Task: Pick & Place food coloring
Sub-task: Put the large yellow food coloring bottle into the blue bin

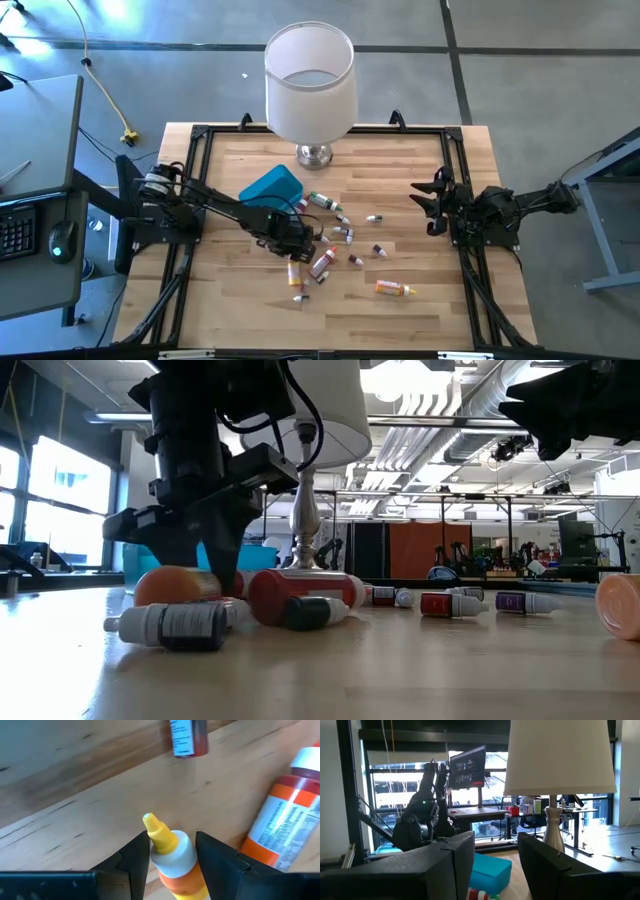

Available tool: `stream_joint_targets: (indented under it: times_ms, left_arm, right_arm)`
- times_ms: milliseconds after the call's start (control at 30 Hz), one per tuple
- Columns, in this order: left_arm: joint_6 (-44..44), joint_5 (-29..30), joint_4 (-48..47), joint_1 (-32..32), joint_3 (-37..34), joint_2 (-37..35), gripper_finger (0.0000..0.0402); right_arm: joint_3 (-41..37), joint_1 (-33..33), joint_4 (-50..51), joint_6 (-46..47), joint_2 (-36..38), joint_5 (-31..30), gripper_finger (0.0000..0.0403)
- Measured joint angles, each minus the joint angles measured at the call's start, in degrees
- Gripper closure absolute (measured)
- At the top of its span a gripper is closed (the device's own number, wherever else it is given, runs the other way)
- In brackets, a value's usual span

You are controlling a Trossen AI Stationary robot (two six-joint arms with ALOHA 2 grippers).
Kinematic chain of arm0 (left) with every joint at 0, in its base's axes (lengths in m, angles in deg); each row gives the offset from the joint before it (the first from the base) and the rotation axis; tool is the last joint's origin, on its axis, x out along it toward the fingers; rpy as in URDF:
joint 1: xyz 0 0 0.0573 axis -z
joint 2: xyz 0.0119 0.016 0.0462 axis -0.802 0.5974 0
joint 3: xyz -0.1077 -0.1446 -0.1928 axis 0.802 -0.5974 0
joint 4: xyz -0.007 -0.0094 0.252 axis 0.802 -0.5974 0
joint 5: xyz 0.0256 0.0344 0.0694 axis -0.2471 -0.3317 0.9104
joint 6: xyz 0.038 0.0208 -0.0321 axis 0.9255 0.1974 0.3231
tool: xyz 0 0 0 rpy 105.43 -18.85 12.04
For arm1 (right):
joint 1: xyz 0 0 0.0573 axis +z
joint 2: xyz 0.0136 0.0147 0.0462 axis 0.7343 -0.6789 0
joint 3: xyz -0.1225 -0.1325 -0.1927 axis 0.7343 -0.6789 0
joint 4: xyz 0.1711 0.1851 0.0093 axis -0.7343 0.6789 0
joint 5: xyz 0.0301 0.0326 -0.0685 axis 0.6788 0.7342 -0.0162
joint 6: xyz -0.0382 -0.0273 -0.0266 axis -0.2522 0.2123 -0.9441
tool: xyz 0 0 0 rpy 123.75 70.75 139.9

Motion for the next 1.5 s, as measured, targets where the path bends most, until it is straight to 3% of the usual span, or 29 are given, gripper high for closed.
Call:
stream_joint_targets:
  times_ms: [167,400,567,800,967,1200,1400,1500]
  left_arm:
    - [1.5,0.4,0.8,0.0,0.0,0.0,0.0253]
    - [1.5,-0.2,1.9,0.0,0.0,0.0,0.0304]
    - [2.2,-0.2,2.1,-0.1,0.0,0.0,0.0314]
    - [7.2,0.0,2.9,-2.1,0.0,0.0,0.0338]
    - [16.1,-1.6,3.4,-3.5,0.2,0.0,0.0348]
    - [24.4,-7.3,-4.0,-5.3,6.2,0.0,0.0348]
    - [30.0,-2.7,-16.7,-5.6,13.2,0.0,0.0348]
    - [30.2,-3.0,-18.8,-5.5,13.6,-0.1,0.0341]
  right_arm:
    - [0.0,0.0,-0.3,0.0,0.0,0.0,0.0258]
    - [0.0,0.0,-0.3,0.0,0.0,0.0,0.0258]
    - [0.0,0.0,-0.3,-0.1,0.0,0.0,0.0258]
    - [0.0,0.0,-0.3,-0.2,0.0,0.0,0.0258]
    - [0.0,0.0,-0.3,-0.2,0.0,0.0,0.0258]
    - [0.0,0.0,-0.3,-0.2,0.0,0.0,0.0258]
    - [0.0,0.0,-0.3,-0.2,0.0,0.0,0.0258]
    - [0.0,0.0,-0.3,-0.2,0.0,0.0,0.0258]
